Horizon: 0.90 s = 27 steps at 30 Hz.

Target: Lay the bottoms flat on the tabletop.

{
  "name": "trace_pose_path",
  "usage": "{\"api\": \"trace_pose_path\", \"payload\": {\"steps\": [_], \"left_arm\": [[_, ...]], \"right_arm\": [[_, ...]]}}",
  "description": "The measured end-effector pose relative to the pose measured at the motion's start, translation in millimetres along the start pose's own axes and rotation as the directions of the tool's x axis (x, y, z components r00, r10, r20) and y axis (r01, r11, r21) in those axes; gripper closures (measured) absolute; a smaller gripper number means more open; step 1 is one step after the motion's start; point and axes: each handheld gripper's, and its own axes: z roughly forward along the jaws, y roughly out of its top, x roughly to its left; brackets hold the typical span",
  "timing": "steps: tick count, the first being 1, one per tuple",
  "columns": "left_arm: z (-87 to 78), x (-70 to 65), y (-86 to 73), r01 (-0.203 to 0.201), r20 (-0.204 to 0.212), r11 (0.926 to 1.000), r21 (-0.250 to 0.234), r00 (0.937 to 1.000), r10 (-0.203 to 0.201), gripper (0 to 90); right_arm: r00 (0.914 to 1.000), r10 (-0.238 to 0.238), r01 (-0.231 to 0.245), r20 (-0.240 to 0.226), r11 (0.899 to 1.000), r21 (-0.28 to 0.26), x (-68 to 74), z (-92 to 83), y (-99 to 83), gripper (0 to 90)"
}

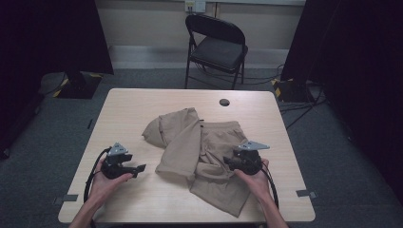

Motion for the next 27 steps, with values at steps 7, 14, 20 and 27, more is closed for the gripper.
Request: {"api": "trace_pose_path", "payload": {"steps": [7, 14, 20, 27], "left_arm": [[22.4, -0.9, 57.5, -0.019, 0.019, 0.9982, -0.058, 0.9996, 0.02, 24.6], [60.2, -0.1, 99.5, 0.02, 0.073, 0.9972, -0.071, 0.9972, -0.015, 23.3], [98.8, -14.4, 107.9, 0.027, 0.117, 0.9994, -0.024, 0.9929, -0.024, 22.2], [129.0, -32.9, 103.7, -0.036, 0.081, 0.997, 0.068, 0.9963, 0.03, 26.4]], "right_arm": [[0.9996, -0.027, 0.027, -0.009, 0.998, 0.065, 1.9, 10.8, -10.3, 46.8], [0.9994, -0.02, 0.021, -0.027, 0.999, 0.025, -0.7, 11.8, -16.0, 46.4], [0.9994, -0.018, 0.018, -0.03, 1.0, 0.016, -1.2, 11.6, -17.3, 46.4], [0.9993, -0.023, 0.023, -0.03, 1.0, 0.014, -0.7, 11.5, -17.7, 46.2]]}}
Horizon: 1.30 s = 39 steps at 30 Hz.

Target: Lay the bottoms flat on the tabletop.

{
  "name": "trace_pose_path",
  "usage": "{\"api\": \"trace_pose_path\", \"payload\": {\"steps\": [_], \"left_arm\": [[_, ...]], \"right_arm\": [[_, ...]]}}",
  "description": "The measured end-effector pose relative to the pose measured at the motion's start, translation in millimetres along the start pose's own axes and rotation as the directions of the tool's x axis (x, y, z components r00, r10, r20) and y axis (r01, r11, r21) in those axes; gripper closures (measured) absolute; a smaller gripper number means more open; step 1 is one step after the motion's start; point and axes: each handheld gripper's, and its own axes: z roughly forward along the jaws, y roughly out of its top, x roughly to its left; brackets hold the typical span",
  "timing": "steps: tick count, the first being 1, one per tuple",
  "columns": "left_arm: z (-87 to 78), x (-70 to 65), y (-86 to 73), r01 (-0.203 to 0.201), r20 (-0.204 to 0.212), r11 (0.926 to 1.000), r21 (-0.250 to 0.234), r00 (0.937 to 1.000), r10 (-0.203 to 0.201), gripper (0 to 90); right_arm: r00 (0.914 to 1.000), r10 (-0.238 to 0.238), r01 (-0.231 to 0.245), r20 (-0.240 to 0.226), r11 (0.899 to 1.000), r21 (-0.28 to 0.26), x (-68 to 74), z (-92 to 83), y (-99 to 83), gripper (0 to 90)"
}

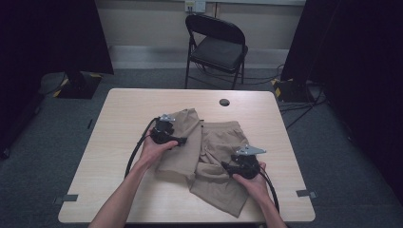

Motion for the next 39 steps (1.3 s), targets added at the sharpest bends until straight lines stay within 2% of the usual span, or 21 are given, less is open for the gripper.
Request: {"api": "trace_pose_path", "payload": {"steps": [1, 2, 3, 4, 5, 6, 7, 8, 10, 11, 14, 18, 21, 24, 26, 30, 32, 33, 35, 37, 39], "left_arm": [[2.1, -0.1, -1.1, -0.002, 0.0, 1.0, 0.007, 1.0, 0.002, 30.7], [3.6, -0.8, -2.4, -0.001, -0.02, 0.9999, 0.013, 0.9998, 0.002, 35.4], [4.6, -0.5, -3.8, -0.015, -0.021, 0.9996, 0.024, 0.9996, 0.015, 41.4], [5.5, -0.9, -6.1, -0.024, -0.035, 0.9992, 0.031, 0.9991, 0.025, 50.6], [4.4, 0.5, -6.7, -0.023, -0.021, 0.9989, 0.04, 0.9995, 0.024, 61.6], [2.9, 1.7, -8.3, 0.003, -0.013, 0.9997, 0.026, 0.9999, -0.003, 65.6], [1.5, 4.0, -9.6, 0.008, 0.006, 0.9998, 0.018, 1.0, -0.008, 74.4], [-1.3, 5.3, -11.1, 0.021, 0.024, 0.9997, 0.009, 0.9995, -0.021, 78.3], [-7.0, 5.8, -12.9, 0.022, 0.044, 0.9997, -0.007, 0.9988, -0.021, 84.1], [-13.8, 6.7, -14.0, 0.008, 0.055, 0.9999, -0.014, 0.9984, -0.007, 85.3], [-29.9, 4.8, -17.4, 0.002, 0.087, 0.9985, -0.054, 0.9962, 0.003, 86.5], [-56.5, -2.0, -23.4, -0.036, 0.103, 0.9953, -0.09, 0.9936, 0.045, 86.9], [-77.0, -9.3, -35.3, -0.02, 0.128, 0.9902, -0.138, 0.9911, 0.038, 86.9], [-90.3, -16.2, -50.6, -0.038, 0.129, 0.9887, -0.145, 0.99, 0.057, 86.9], [-96.9, -17.4, -62.8, -0.041, 0.154, 0.9893, -0.14, 0.9861, 0.063, 87.0], [-99.8, -22.7, -87.2, -0.039, 0.182, 0.9935, -0.107, 0.9816, 0.058, 87.0], [-97.1, -27.5, -103.3, -0.071, 0.165, 0.9962, -0.051, 0.9831, 0.079, 87.1], [-94.6, -26.6, -113.5, -0.067, 0.168, 0.9976, -0.02, 0.9834, 0.069, 87.1], [-93.4, -25.0, -116.9, -0.073, 0.154, 0.9973, -0.007, 0.9854, 0.073, 87.0], [-92.5, -21.5, -118.6, -0.038, 0.143, 0.9993, -0.001, 0.9891, 0.038, 81.0], [-94.9, -20.0, -115.6, -0.037, 0.154, 0.9991, -0.022, 0.9872, 0.04, 77.7]], "right_arm": [[1.0, 0.0, 0.0, 0.0, 1.0, 0.0, 0.0, 0.0, 0.0, 46.2], [1.0, -0.001, 0.001, 0.001, 1.0, 0.0, 0.1, 0.0, 0.0, 46.2], [1.0, -0.002, 0.002, 0.001, 1.0, 0.0, 0.2, 0.0, 0.0, 46.2], [1.0, -0.004, 0.004, 0.003, 1.0, 0.0, 0.3, 0.2, 0.0, 46.2], [1.0, -0.005, 0.005, 0.004, 1.0, 0.0, 0.5, 0.2, -0.1, 46.2], [1.0, -0.004, 0.004, 0.007, 1.0, 0.0, 0.6, 0.1, 0.0, 46.2], [1.0, -0.003, 0.003, 0.006, 1.0, 0.0, 1.0, 0.2, 0.0, 46.2], [1.0, -0.003, 0.003, 0.008, 1.0, 0.001, 1.5, 0.2, 0.0, 46.1], [0.9999, -0.006, 0.006, 0.01, 1.0, 0.001, 1.8, 0.2, 0.0, 46.1], [0.9999, -0.007, 0.007, 0.011, 1.0, 0.002, 1.9, 0.3, 0.0, 46.1], [0.9999, -0.006, 0.006, 0.011, 1.0, 0.002, 2.0, 0.3, 0.0, 46.0], [0.9999, -0.006, 0.006, 0.01, 1.0, 0.002, 2.0, 0.3, 0.0, 45.8], [0.9999, -0.008, 0.008, 0.014, 1.0, 0.002, 2.2, 0.5, 0.0, 45.8], [0.9999, -0.009, 0.009, 0.015, 1.0, 0.002, 2.3, 0.5, 0.1, 45.7], [0.9998, -0.01, 0.01, 0.018, 1.0, 0.002, 2.4, 0.4, 0.1, 45.7], [0.9998, -0.008, 0.008, 0.017, 1.0, 0.001, 2.4, 0.5, 0.0, 45.6], [0.9998, -0.008, 0.008, 0.018, 1.0, 0.003, 2.4, 0.4, 0.1, 45.6], [0.9998, -0.008, 0.008, 0.018, 1.0, 0.002, 2.4, 0.4, 0.1, 45.5], [0.9996, -0.016, 0.016, 0.023, 1.0, 0.004, 3.5, 0.7, 0.1, 45.5], [0.9986, -0.032, 0.032, 0.042, 0.999, 0.007, 6.6, 1.6, 0.6, 44.6], [0.9979, -0.036, 0.035, 0.053, 0.999, 0.018, 8.5, 2.6, 2.6, 41.5]]}}
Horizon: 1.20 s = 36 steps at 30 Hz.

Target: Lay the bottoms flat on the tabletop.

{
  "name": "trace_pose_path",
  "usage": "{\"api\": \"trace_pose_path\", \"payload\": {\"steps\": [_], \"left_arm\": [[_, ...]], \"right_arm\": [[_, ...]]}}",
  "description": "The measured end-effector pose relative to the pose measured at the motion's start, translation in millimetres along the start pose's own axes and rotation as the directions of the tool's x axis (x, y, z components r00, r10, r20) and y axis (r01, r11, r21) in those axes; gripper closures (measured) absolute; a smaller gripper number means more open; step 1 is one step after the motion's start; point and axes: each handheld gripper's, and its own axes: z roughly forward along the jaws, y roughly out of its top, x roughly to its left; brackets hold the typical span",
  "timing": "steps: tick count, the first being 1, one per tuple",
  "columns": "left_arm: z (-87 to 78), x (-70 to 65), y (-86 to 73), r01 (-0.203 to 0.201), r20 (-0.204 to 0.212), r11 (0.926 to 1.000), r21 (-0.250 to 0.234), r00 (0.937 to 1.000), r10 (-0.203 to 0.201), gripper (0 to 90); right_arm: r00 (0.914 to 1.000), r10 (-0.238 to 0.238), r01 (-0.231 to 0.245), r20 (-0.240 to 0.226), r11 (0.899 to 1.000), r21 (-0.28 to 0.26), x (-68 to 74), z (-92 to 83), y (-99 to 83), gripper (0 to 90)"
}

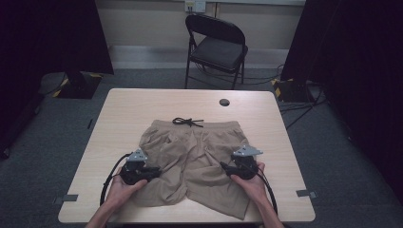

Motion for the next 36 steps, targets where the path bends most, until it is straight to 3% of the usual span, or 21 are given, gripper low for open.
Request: {"api": "trace_pose_path", "payload": {"steps": [3, 9, 12, 14, 15, 16, 17, 20, 22, 26, 29, 36], "left_arm": [[-10.5, -0.4, 10.2, -0.002, 0.009, 0.9984, -0.057, 1.0, 0.002, 70.6], [-31.3, 10.6, 45.3, -0.004, 0.022, 0.9851, -0.172, 0.9997, 0.008, 60.2], [-24.6, 26.5, 64.4, 0.037, 0.029, 0.9775, -0.208, 0.9991, -0.032, 60.2], [-11.5, 39.3, 72.3, 0.082, 0.017, 0.9763, -0.201, 0.9966, -0.08, 59.6], [-2.4, 45.6, 74.2, 0.122, 0.003, 0.9784, -0.167, 0.9924, -0.123, 60.8], [7.9, 52.3, 74.1, 0.148, 0.007, 0.9789, -0.141, 0.9889, -0.149, 65.0], [17.4, 57.5, 72.5, 0.16, -0.015, 0.98, -0.119, 0.9866, -0.162, 68.5], [39.8, 66.1, 64.4, 0.2, -0.033, 0.9785, -0.051, 0.9789, -0.202, 70.5], [46.2, 64.8, 59.7, 0.191, -0.046, 0.9813, -0.026, 0.9803, -0.192, 70.8], [44.2, 57.4, 46.1, 0.164, -0.051, 0.9861, -0.03, 0.985, -0.165, 72.6], [37.3, 52.4, 33.9, 0.172, -0.011, 0.9839, -0.05, 0.9849, -0.173, 74.5], [16.8, 29.4, 12.8, 0.119, 0.024, 0.9929, -0.004, 0.9927, -0.118, 74.9]], "right_arm": [[0.9996, 0.017, -0.017, -0.021, 1.0, 0.01, 1.2, -2.3, 6.9, 39.8], [0.999, 0.017, -0.019, -0.041, 0.998, -0.061, -0.4, -10.9, 37.2, 38.3], [0.9988, 0.022, -0.026, -0.043, 0.997, -0.076, -5.5, -4.0, 55.7, 38.3], [0.9985, 0.041, -0.043, -0.035, 0.997, -0.057, -11.2, 8.2, 63.0, 39.2], [0.9986, 0.048, -0.049, -0.023, 0.998, -0.045, -13.9, 14.9, 65.0, 40.0], [0.999, 0.044, -0.044, -0.006, 0.998, -0.039, -15.6, 20.7, 66.2, 45.9], [0.9992, 0.04, -0.04, 0.007, 0.998, -0.043, -16.5, 25.3, 66.3, 50.2], [0.9965, 0.083, -0.083, 0.008, 0.997, -0.008, -21.9, 41.1, 61.7, 50.2], [0.9957, 0.092, -0.092, 0.001, 0.996, 0.02, -23.7, 48.5, 55.2, 51.0], [0.9973, 0.074, -0.074, -0.003, 0.996, 0.041, -21.4, 47.4, 45.6, 51.4], [0.9995, 0.032, -0.032, 0.004, 0.997, 0.074, -16.0, 42.4, 44.5, 51.4], [0.9995, 0.008, -0.006, -0.032, 0.999, 0.048, 3.3, 21.9, 23.2, 51.3]]}}
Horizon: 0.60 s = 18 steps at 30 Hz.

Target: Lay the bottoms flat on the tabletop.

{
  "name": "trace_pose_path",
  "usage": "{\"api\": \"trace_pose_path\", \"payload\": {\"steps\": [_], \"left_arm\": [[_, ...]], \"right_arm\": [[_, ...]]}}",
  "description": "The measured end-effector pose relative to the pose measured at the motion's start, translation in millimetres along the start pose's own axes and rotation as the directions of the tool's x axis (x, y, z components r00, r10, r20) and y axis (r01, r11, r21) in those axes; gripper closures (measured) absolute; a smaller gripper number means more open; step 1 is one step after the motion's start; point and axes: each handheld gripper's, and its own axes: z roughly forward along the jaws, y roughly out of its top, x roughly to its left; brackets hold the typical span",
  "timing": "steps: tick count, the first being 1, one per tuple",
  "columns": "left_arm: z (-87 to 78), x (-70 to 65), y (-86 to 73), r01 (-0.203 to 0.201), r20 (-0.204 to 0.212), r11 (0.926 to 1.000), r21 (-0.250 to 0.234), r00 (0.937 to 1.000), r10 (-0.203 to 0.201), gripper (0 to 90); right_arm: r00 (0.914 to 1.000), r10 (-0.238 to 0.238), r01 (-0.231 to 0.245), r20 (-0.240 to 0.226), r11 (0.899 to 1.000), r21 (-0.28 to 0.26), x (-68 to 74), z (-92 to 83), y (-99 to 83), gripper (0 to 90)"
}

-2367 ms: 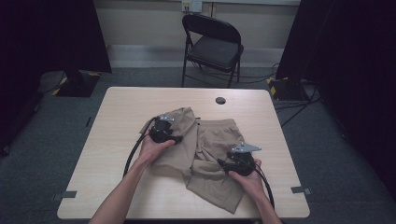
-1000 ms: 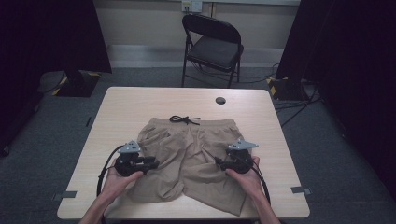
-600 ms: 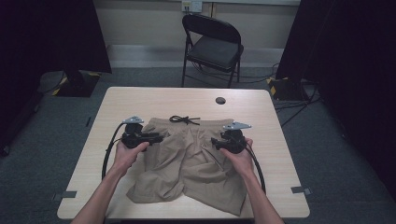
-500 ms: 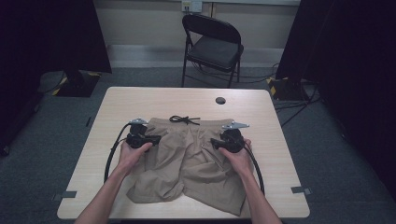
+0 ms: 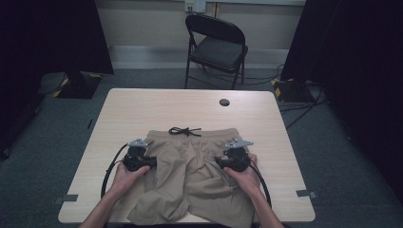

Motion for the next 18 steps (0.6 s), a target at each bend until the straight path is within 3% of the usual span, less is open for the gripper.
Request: {"api": "trace_pose_path", "payload": {"steps": [5, 8, 13, 18], "left_arm": [[-9.3, -8.6, -7.9, -0.02, 0.023, 0.9997, 0.016, 0.9995, 0.02, 70.8], [-19.3, -6.7, -1.5, -0.006, 0.031, 0.9995, -0.03, 0.9995, 0.007, 65.3], [-38.9, 10.6, 14.6, 0.029, 0.006, 0.9912, -0.129, 0.9996, -0.029, 61.9], [-49.1, 33.5, 23.0, 0.067, -0.065, 0.9827, -0.173, 0.9947, -0.079, 57.4]], "right_arm": [[0.9992, -0.014, 0.015, -0.038, 1.0, 0.026, 8.4, -13.2, -8.9, 48.4], [0.9993, -0.006, 0.007, -0.036, 1.0, 0.018, 3.7, -19.3, -4.7, 42.7], [0.9981, 0.061, -0.06, 0.009, 0.996, -0.071, -26.5, -34.2, 16.1, 42.1], [0.9897, 0.121, -0.115, 0.077, 0.99, -0.081, -58.1, -31.5, 24.3, 38.6]]}}
